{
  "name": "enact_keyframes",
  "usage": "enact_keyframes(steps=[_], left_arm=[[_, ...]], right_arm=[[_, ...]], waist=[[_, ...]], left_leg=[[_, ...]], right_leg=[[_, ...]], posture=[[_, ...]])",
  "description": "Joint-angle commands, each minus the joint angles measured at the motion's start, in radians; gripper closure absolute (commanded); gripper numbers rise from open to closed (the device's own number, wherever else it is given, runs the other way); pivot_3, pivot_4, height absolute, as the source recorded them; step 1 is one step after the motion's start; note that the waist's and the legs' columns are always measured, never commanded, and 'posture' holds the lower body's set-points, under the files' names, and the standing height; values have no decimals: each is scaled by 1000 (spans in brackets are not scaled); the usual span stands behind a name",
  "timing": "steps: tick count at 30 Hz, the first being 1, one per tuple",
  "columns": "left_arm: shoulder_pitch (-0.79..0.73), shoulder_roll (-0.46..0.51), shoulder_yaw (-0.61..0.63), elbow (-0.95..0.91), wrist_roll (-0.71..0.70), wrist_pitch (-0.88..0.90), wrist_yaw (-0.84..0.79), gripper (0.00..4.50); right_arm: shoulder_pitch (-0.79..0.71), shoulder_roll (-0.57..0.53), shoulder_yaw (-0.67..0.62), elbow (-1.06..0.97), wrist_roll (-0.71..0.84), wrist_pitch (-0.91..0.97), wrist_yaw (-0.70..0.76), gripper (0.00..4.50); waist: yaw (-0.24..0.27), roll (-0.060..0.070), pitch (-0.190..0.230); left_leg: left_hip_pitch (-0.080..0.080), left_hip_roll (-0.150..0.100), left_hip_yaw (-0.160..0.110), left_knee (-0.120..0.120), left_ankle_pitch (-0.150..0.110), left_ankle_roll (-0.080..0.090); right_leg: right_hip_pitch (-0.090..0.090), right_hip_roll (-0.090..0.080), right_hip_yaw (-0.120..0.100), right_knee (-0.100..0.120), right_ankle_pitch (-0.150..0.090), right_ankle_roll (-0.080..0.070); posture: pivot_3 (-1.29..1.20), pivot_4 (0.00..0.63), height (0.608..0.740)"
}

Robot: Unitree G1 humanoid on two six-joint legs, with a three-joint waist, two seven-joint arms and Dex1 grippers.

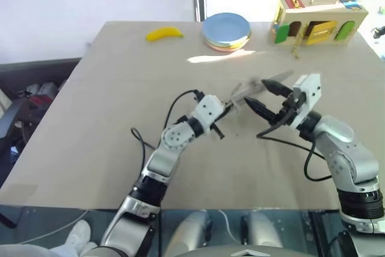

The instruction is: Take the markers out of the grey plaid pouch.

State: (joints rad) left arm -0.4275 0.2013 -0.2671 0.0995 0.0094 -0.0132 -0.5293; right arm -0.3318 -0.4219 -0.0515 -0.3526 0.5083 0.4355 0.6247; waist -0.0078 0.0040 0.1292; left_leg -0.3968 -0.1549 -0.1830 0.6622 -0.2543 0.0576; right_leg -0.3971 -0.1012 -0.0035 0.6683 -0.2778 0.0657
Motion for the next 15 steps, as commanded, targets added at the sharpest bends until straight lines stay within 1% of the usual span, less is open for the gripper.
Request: enact_keyframes(steps=[1, 6, 11, 12, 13, 15], left_arm=[[-9, -13, -4, -45, -5, -8, -7, 4433], [-14, -16, -12, -32, 2, -18, -20, 4433], [-18, -23, -7, -28, 2, -16, -19, 4433], [-18, -22, -7, -28, 3, -17, -19, 4500], [-18, -22, -6, -27, 4, -18, -19, 4500], [-17, -22, -5, -27, 6, -21, -18, 4500]], right_arm=[[-40, 21, 19, -58, 5, 18, -36, 536], [-59, 56, 82, -63, 3, 61, -55, 536], [-67, 67, 104, -49, 17, 79, -34, 536], [-66, 70, 102, -48, 22, 82, -34, 1056], [-67, 71, 101, -46, 25, 84, -33, 1312], [-71, 76, 99, -45, 29, 90, -34, 2321]], waist=[[-1, 0, 0], [-2, 0, 0], [-2, 0, 0], [-2, 0, 0], [-2, 0, 0], [-2, 0, 0]], left_leg=[[0, 0, 0, 0, 0, 0], [0, 0, 0, 0, 0, 0], [0, 0, 0, 0, 0, 0], [0, 0, 0, 0, 0, 0], [0, 0, 0, 0, 0, 0], [0, 0, 0, 0, 0, 0]], right_leg=[[0, 0, 0, 0, 0, 0], [0, 0, 0, 0, 0, 0], [0, 0, 0, 0, 0, 0], [0, 0, 0, 0, 0, 0], [0, 0, 0, 0, 0, 0], [0, 0, 0, 0, 0, 0]], posture=[[0, 150, 740], [0, 150, 740], [0, 150, 740], [0, 150, 740], [0, 150, 740], [0, 150, 740]])
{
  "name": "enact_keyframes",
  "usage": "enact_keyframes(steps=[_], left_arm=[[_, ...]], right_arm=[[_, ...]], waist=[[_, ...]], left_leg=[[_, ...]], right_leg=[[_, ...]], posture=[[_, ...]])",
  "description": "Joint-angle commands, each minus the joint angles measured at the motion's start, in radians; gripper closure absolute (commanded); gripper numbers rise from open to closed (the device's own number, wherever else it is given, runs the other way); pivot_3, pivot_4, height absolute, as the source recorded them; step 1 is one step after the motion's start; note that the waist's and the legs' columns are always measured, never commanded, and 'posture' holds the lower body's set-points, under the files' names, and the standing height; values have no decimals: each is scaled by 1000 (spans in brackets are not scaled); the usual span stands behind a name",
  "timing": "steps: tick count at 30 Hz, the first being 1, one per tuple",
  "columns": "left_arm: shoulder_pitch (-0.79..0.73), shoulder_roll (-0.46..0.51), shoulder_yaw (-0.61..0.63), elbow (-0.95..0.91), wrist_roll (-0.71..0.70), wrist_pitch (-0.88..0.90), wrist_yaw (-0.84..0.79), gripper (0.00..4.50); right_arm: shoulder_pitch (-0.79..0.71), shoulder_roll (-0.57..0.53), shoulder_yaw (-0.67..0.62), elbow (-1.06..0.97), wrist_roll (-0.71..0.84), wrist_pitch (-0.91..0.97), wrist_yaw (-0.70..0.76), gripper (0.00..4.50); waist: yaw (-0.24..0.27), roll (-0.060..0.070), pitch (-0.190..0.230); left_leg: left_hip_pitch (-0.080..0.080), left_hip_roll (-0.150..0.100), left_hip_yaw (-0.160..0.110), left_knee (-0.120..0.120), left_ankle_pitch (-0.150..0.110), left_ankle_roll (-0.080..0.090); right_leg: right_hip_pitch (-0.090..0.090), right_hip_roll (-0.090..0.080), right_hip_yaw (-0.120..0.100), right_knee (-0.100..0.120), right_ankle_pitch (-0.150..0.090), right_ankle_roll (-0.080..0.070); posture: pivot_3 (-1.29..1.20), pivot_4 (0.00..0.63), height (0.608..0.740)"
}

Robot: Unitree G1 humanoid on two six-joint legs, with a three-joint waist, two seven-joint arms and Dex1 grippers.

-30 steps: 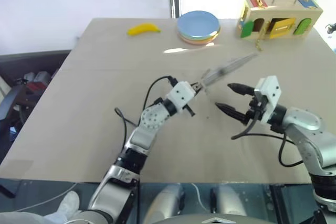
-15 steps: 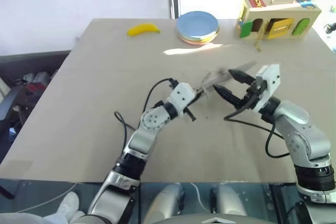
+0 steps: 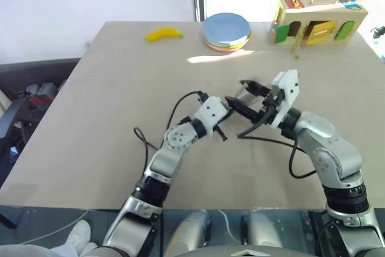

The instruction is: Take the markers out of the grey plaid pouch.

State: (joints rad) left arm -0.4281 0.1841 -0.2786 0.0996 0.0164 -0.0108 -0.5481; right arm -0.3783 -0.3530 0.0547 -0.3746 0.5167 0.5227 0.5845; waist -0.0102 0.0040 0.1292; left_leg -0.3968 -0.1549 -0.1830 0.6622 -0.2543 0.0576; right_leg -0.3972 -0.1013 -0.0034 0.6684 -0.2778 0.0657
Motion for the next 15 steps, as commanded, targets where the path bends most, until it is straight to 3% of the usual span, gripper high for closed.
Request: enact_keyframes(steps=[1, 4, 15], left_arm=[[-15, -5, 6, -28, 0, -23, 2, 4500], [-10, -6, 5, -36, 0, -22, 4, 4500], [9, -16, 27, -71, -49, 32, -5, 4500]], right_arm=[[-26, 8, -8, -23, 22, 5, 4, 2858], [-23, 10, -5, -20, 21, 11, 4, 4358], [-12, 18, -9, -28, 26, 27, -5, 4441]], waist=[[0, 0, 0], [0, 0, 0], [0, 0, 0]], left_leg=[[0, 0, 0, 0, 0, 0], [0, 0, 0, 0, 0, 0], [0, 0, 0, 0, 0, 0]], right_leg=[[0, 0, 0, 0, 0, 0], [0, 0, 0, 0, 0, 0], [0, 0, 0, 0, 0, 0]], posture=[[0, 150, 740], [0, 150, 740], [0, 150, 740]])
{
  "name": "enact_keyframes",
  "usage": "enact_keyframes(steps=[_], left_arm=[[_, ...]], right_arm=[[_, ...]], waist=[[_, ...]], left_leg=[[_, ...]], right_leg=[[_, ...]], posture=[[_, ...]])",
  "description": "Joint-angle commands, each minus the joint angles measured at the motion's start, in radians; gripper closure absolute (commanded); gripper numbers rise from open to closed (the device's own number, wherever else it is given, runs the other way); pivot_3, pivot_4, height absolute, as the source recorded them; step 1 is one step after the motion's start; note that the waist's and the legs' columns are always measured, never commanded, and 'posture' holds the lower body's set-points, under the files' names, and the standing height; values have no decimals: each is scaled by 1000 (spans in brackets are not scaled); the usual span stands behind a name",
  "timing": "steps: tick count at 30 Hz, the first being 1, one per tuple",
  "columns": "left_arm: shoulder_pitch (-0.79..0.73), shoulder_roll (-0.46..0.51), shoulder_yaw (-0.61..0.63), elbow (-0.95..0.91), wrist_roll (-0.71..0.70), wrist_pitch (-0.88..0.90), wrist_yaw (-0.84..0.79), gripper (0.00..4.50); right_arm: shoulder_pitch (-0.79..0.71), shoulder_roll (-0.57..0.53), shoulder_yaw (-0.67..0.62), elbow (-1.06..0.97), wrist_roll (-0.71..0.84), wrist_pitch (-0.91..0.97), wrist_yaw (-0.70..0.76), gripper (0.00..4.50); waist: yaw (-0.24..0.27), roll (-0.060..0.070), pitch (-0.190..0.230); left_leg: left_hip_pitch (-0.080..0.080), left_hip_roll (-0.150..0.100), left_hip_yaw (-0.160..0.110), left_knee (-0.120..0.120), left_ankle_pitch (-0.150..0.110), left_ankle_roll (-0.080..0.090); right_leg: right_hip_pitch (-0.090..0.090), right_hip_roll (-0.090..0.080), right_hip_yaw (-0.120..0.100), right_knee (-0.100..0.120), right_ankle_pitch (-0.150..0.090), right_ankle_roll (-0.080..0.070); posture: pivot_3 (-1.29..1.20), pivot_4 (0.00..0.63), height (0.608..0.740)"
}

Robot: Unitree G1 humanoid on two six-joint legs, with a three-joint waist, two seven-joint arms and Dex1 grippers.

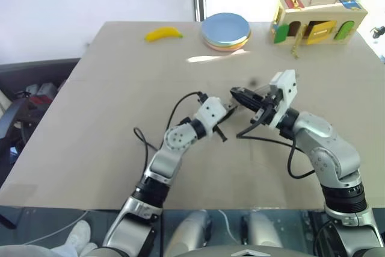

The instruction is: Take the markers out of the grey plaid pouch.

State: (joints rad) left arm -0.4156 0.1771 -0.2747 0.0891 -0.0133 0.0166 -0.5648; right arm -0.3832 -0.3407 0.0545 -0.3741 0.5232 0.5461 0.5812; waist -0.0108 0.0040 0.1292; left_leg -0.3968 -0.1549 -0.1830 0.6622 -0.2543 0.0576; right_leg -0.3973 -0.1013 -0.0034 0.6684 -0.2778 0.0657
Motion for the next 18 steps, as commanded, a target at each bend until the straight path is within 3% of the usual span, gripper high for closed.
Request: enact_keyframes(steps=[1, 7, 10, 14, 18], left_arm=[[-5, -10, 25, -61, -9, 9, 25, 4500], [2, -11, 23, -77, -44, 49, 4, 4500], [8, -5, 28, -93, -57, 61, -4, 3689], [10, 3, 27, -95, -17, 26, 23, 1953], [45, 41, 4, -127, -8, 9, -16, 1953]], right_arm=[[-6, 7, -9, -30, 21, 5, -2, 4441], [-1, 9, -11, -36, 22, 11, -6, 4441], [-2, 8, -14, -35, 23, 12, -6, 4500], [-1, 9, -14, -34, 23, 13, -7, 4500], [0, 9, -15, -37, 25, 16, -9, 4500]], waist=[[0, 0, 0], [0, 0, 0], [0, 0, 0], [0, 0, 0], [-1, 0, 0]], left_leg=[[0, 0, 0, 0, 0, 0], [0, 0, 0, 0, 0, 0], [0, 0, 0, 0, 0, 0], [0, 0, 0, 0, 0, 0], [0, 0, 0, 0, 0, 0]], right_leg=[[0, 0, 0, 0, 0, 0], [0, 0, 0, 0, 0, 0], [0, 0, 0, 0, 0, 0], [0, 0, 0, 0, 0, 0], [0, 0, 0, 0, 0, 0]], posture=[[0, 150, 740], [0, 150, 740], [0, 150, 740], [0, 150, 740], [0, 150, 740]])
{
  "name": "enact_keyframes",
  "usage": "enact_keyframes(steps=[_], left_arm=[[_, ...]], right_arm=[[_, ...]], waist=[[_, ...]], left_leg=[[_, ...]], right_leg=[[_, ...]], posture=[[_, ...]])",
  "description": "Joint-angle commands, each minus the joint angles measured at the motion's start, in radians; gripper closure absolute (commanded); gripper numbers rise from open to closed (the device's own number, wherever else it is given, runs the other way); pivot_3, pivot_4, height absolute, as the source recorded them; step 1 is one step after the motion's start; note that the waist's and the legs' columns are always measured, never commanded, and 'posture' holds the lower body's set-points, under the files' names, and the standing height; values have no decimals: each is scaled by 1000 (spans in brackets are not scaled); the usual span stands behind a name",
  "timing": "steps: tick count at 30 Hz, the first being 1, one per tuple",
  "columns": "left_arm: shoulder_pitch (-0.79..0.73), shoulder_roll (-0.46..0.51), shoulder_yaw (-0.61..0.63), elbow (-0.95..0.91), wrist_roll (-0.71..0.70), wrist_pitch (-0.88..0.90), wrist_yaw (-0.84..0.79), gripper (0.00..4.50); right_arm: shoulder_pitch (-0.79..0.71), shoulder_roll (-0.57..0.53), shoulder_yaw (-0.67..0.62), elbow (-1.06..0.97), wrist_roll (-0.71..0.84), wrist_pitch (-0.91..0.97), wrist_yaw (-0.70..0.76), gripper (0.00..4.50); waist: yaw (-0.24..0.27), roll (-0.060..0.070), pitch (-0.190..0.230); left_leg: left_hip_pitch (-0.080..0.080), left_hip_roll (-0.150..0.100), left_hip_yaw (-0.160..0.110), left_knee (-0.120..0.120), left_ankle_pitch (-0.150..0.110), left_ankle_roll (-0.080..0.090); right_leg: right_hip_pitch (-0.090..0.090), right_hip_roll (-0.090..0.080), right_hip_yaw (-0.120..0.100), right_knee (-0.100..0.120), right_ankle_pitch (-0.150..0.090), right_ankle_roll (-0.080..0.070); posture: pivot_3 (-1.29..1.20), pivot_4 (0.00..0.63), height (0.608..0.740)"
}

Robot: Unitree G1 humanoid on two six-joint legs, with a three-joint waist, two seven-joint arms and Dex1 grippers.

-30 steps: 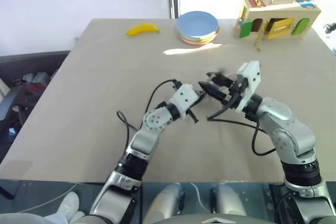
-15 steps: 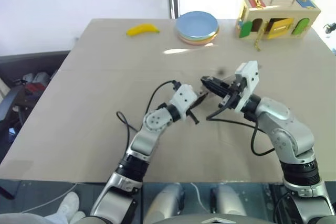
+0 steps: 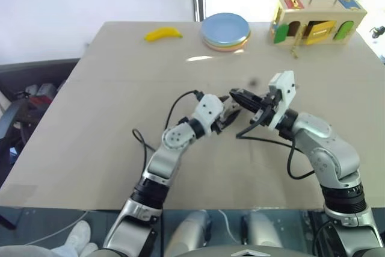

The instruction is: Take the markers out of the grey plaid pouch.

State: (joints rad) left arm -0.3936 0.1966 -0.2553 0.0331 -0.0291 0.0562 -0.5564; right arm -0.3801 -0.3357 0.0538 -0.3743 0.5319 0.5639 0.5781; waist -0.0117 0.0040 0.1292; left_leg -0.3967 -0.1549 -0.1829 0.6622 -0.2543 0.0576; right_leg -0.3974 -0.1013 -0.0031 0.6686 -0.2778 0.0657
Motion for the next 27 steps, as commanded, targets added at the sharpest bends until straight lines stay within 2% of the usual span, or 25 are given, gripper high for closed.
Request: enact_keyframes(steps=[1, 8, 18, 19, 20, 23, 24, 27], left_arm=[[30, 28, -18, -76, 12, -35, -28, 1953], [63, 51, -23, -88, 14, -39, -38, 1953], [-2, -2, -27, 21, 12, -63, -33, 1953], [-1, -1, -26, 27, 7, -65, -42, 2468], [1, 2, -24, 34, 4, -70, -49, 2753], [6, 10, -17, 41, 7, -77, -55, 4128], [6, 11, -16, 42, 8, -79, -56, 4456], [12, 12, -13, 32, 5, -75, -54, 4456]], right_arm=[[-4, 3, -16, -37, 17, -1, -6, 4500], [-7, -1, -25, -39, 22, 0, -10, 4500], [-2, -4, -25, -57, 43, 17, -17, 4500], [-1, -4, -26, -57, 44, 17, -17, 4500], [1, -6, -26, -57, 44, 16, -17, 4500], [4, -8, -26, -57, 43, 15, -19, 4500], [4, -9, -26, -57, 43, 15, -20, 4500], [3, -6, -30, -52, 37, 11, -29, 4500]], waist=[[0, 0, 0], [1, 0, 0], [1, 0, 0], [-1, 0, 0], [-2, 0, 0], [-1, 0, 0], [-1, 0, 0], [0, 0, 0]], left_leg=[[0, 0, 0, 0, 0, 0], [0, 0, 0, 0, 0, 0], [0, 0, 0, 0, 0, 0], [0, 0, 0, 0, 0, 0], [0, 0, 0, 0, 0, 0], [0, 0, 0, 0, 0, 0], [0, 0, 0, 0, 0, 0], [0, 0, 0, 0, 0, 0]], right_leg=[[0, 0, 0, 0, 0, 0], [0, 0, 0, 0, 0, 0], [0, 0, 0, 0, 0, 0], [0, 0, 0, 0, 0, 0], [0, 0, 0, 0, 0, 0], [0, 0, 0, 0, 0, 0], [0, 0, 0, 0, 0, 0], [0, 0, 0, 0, 0, 0]], posture=[[0, 150, 740], [0, 150, 740], [0, 150, 740], [0, 150, 740], [0, 150, 740], [0, 150, 740], [0, 150, 740], [0, 150, 740]])
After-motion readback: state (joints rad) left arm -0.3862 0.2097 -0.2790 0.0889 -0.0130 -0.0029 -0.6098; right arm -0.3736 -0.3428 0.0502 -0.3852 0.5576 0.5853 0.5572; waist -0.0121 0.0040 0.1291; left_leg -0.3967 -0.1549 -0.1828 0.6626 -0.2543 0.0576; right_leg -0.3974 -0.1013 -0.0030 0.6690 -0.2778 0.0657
